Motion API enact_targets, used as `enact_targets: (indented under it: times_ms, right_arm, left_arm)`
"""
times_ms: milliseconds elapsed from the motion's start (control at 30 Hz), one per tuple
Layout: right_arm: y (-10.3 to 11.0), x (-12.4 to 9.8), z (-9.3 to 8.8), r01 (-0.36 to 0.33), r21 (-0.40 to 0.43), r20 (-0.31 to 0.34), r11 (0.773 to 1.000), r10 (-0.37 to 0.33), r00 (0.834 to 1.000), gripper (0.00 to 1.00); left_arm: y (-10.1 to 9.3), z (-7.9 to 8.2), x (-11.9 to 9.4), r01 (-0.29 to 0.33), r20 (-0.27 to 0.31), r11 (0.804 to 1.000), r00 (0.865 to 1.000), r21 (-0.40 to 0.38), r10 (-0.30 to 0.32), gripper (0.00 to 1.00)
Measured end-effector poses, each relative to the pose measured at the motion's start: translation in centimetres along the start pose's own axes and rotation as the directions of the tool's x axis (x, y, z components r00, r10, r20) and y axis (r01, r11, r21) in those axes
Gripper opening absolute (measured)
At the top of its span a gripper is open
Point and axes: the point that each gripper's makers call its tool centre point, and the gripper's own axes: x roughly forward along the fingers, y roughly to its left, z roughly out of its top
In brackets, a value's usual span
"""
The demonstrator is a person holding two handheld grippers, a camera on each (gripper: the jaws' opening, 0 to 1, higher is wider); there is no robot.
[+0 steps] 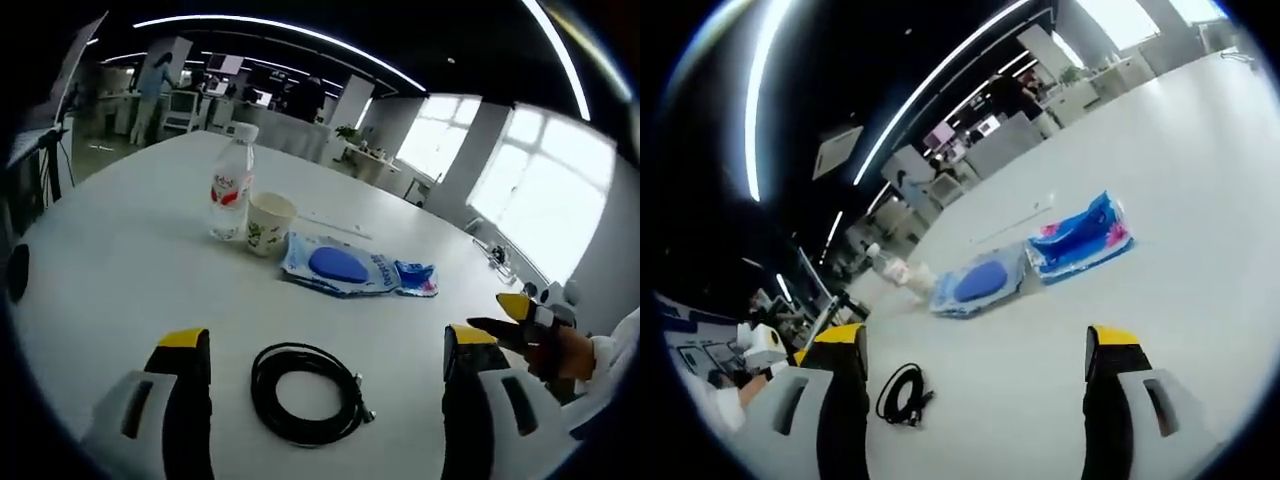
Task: Arrange the tabletop items into an orderly group along one side of the table until the central work area is clear of visible clutter.
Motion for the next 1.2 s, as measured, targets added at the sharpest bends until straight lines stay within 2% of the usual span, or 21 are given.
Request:
enact_targets:
  times_ms: [200,600,700,900,1200]
  right_arm:
    - [0.0,-0.2,-0.2,-0.003,-0.003,-0.006,1.0,0.003,1.0,0.87]
    - [0.9,-0.1,0.1,-0.035,-0.022,-0.013,0.999,0.034,0.999,0.84]
    - [1.2,-0.2,-0.3,-0.048,-0.035,-0.039,0.998,0.047,0.998,0.8]
    - [1.8,-0.4,-0.7,-0.061,-0.043,-0.045,0.997,0.059,0.997,0.81]
    - [2.8,-0.6,-2.3,-0.079,-0.06,-0.104,0.995,0.072,0.992,0.77]
  left_arm:
    - [0.5,0.1,-0.7,-0.032,0.011,0.999,0.999,0.019,0.032,1.0]
    - [0.5,1.0,-2.4,-0.029,0.024,0.999,0.999,0.046,0.028,1.0]
    - [0.6,0.6,-3.2,-0.035,0.008,0.995,0.999,0.089,0.034,1.0]
    - [1.5,-0.6,-5.6,-0.072,-0.013,0.984,0.997,0.164,0.075,1.0]
    - [1.9,-2.2,-9.2,-0.094,0.003,0.983,0.995,0.156,0.095,1.0]
